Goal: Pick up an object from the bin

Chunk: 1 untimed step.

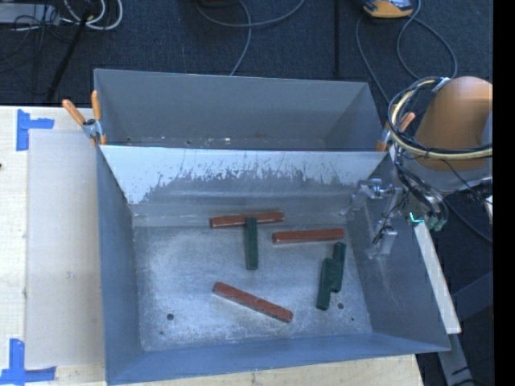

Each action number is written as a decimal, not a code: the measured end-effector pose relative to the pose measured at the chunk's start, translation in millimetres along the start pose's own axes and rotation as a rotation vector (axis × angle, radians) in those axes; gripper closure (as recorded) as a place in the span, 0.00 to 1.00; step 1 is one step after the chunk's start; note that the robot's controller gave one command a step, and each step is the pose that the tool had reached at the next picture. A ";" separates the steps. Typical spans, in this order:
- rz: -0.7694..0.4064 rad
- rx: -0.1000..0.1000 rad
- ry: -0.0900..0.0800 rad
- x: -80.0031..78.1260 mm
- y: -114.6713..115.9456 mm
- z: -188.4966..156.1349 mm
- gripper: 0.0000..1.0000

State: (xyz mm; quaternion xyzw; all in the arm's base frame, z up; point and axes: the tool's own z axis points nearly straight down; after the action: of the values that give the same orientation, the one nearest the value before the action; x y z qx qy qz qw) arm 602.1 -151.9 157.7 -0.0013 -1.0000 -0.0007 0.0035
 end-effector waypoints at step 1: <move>0.003 -0.004 0.001 -1.3 81.3 85.8 0.00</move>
Offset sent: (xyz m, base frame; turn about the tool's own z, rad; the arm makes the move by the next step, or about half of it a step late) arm 0.0027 0.0752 -0.0802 0.0092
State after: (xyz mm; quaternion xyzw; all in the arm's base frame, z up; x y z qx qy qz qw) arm 603.1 -70.4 72.0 -0.0028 -1.0000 -0.0028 0.0040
